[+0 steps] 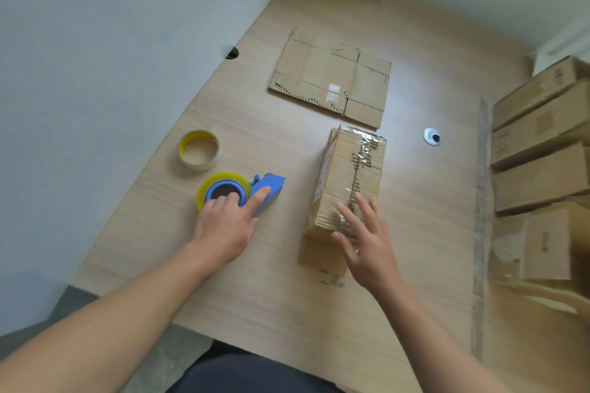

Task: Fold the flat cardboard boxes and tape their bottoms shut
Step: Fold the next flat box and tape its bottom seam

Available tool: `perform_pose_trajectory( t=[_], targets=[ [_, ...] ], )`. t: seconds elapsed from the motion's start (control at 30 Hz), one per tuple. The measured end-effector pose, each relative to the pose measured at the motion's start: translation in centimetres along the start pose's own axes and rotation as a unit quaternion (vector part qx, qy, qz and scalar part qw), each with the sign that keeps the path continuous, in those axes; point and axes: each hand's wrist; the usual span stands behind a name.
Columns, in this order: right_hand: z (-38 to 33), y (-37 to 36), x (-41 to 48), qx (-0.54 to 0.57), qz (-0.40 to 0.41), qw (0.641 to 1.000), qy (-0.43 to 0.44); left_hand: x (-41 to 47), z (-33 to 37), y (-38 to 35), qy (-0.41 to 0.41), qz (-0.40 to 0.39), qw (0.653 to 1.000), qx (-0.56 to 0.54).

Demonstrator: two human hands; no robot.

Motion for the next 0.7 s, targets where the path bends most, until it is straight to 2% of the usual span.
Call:
perform_pose_trajectory(
  t=[0.07, 0.13, 0.2, 0.27, 0.37, 0.47, 0.6, 0.7],
  targets=[
    [-0.1, 0.2, -0.5, 0.029, 0.027, 0.999, -0.021, -0.6, 0.9, 1.4, 0.009, 0.048, 0.998, -0.037],
    [-0.2, 0.4, -1.0, 0.073, 0.075, 0.992, -0.072, -1.8, 2.5, 2.0, -0.044, 0.118, 0.984, -0.128],
    [-0.1, 0.4, -1.6, 0.109, 0.130, 0.977, -0.131, -2.9, 4.4, 2.2, -0.085, 0.057, 0.960, -0.260],
    [-0.1, 0.0, -2.3, 0.148, 0.145, 0.959, -0.193, -3.4, 6.4, 1.7, -0.058, -0.012, 0.930, -0.362],
    [-0.7, -0.7, -2.3, 0.272, 0.096, 0.917, -0.274, -2.5, 8.6, 0.5, 0.013, -0.047, 0.890, -0.454],
    [-1.0, -1.4, -1.8, 0.381, 0.042, 0.871, -0.307, -1.1, 10.0, 0.0, 0.084, -0.076, 0.827, -0.551],
    [-0.7, -1.5, -1.4, 0.400, 0.055, 0.853, -0.331, -0.2, 10.7, -0.8, 0.139, -0.069, 0.779, -0.608],
    [-0.5, -1.3, -0.9, 0.380, 0.058, 0.859, -0.338, 0.5, 11.3, -1.2, 0.150, -0.067, 0.777, -0.607]
  ],
)
Point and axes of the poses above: each hand's wrist, its own x-axis towards the middle knuckle, its own y-axis out of the back of the hand, z = x × y
